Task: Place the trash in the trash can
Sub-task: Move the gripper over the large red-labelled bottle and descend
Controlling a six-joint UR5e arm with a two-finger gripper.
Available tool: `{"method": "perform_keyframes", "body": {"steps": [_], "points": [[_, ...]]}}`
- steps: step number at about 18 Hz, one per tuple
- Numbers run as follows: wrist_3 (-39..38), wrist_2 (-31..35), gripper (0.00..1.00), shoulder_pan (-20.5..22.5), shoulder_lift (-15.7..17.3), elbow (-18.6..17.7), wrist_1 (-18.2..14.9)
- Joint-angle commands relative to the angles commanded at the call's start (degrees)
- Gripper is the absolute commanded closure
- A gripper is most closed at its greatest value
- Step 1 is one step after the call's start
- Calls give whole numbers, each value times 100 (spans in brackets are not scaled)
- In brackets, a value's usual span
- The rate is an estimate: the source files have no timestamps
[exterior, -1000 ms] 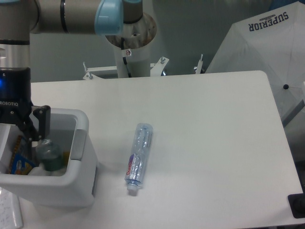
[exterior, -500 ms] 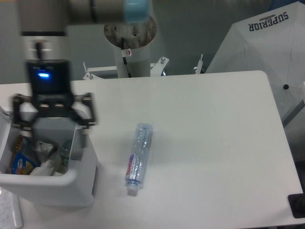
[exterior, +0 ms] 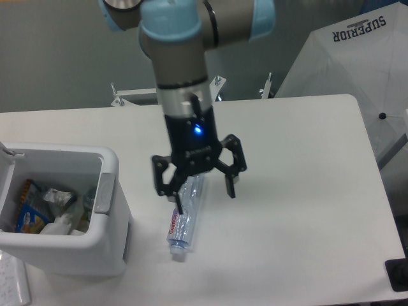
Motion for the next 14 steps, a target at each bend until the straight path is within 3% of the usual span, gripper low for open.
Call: {"method": "perform_keyframes", "body": {"steps": [6, 11, 14], "points": [[1373, -9, 0, -18, -70, -756, -27], [1971, 0, 0, 9, -781, -450, -18], [2236, 0, 0, -26, -975, -458, -18]]}}
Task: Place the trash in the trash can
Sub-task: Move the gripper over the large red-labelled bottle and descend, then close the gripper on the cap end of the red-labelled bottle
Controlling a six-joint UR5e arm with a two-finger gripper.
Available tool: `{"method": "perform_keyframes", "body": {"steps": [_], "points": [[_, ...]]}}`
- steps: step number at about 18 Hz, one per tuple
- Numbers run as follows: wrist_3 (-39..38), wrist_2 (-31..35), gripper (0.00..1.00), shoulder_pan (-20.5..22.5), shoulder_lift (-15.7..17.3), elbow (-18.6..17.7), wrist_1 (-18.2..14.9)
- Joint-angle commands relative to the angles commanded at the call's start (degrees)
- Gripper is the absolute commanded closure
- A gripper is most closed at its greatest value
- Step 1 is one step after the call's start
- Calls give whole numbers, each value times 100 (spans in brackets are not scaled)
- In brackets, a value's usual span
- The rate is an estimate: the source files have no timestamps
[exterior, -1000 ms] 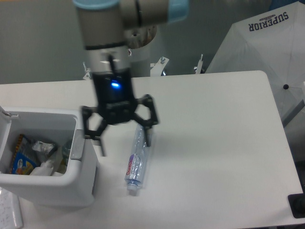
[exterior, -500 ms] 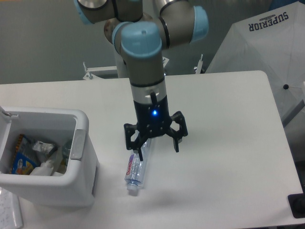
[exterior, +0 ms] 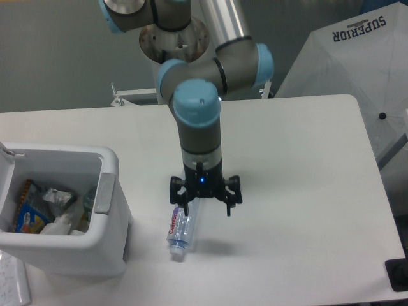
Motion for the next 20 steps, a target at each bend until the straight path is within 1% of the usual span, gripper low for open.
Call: {"method": "perform_keyframes", "body": {"steps": [4, 6, 10, 13, 16, 20], "points": [[-114, -9, 0, -105, -79, -114, 26], [-254, -35, 0, -141, -106, -114, 44], [-562, -290, 0, -202, -237, -62, 62], [-571, -299, 0, -281, -299, -70, 62], [-589, -281, 0, -378, -431, -97, 53], [-598, -281, 0, -387, -510, -105, 53]]}}
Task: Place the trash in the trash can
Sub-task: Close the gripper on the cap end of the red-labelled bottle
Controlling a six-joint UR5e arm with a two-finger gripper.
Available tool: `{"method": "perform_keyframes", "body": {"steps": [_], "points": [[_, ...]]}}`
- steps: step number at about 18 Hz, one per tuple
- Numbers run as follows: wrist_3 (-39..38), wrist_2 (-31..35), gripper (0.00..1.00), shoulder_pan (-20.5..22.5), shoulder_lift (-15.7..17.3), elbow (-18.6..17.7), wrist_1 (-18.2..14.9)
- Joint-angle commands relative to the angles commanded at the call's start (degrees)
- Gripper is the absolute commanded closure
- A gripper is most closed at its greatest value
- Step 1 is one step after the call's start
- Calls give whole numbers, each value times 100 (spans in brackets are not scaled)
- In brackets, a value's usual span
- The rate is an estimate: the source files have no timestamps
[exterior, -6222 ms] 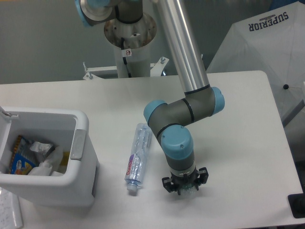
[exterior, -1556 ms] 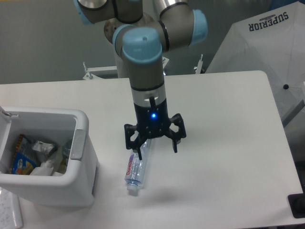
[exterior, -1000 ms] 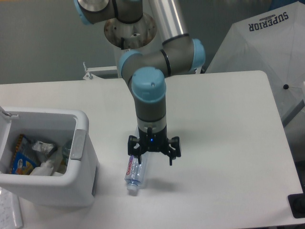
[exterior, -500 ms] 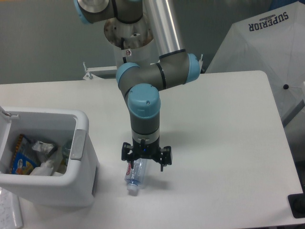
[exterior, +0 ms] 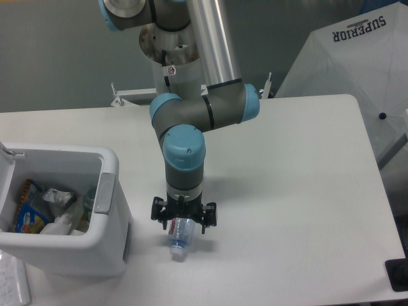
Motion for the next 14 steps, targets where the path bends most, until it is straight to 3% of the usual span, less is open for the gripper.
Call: {"method": "perform_keyframes", "body": {"steps": [14], "points": [[35, 35, 1, -26, -247, 88, 0]]}}
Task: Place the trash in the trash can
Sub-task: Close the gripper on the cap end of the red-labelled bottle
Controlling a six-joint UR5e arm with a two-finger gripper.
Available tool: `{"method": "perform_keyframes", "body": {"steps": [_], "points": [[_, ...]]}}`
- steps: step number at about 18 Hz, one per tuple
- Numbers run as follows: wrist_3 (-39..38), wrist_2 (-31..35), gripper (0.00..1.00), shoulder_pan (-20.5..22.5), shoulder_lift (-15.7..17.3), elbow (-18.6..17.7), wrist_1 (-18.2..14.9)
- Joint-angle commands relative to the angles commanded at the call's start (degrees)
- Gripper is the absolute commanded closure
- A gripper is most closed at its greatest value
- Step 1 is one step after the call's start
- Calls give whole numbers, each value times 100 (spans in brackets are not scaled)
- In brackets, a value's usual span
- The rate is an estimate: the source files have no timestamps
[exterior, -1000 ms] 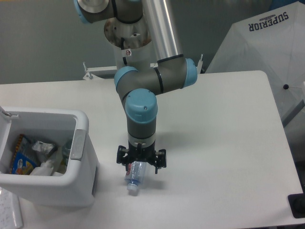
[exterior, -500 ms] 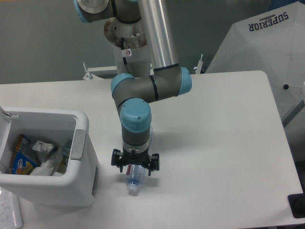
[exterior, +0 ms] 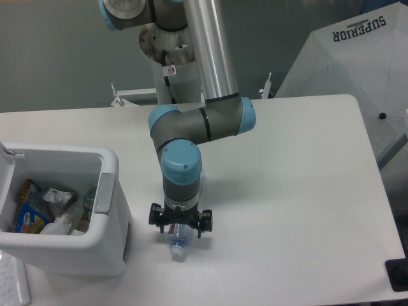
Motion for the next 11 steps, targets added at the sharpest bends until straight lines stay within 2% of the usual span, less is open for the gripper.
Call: {"method": "perform_keyframes", "body": {"steps": [5, 11], "points": [[0, 237, 4, -9, -62, 35, 0], [-17, 246, 23, -9, -44, 35, 0]]}}
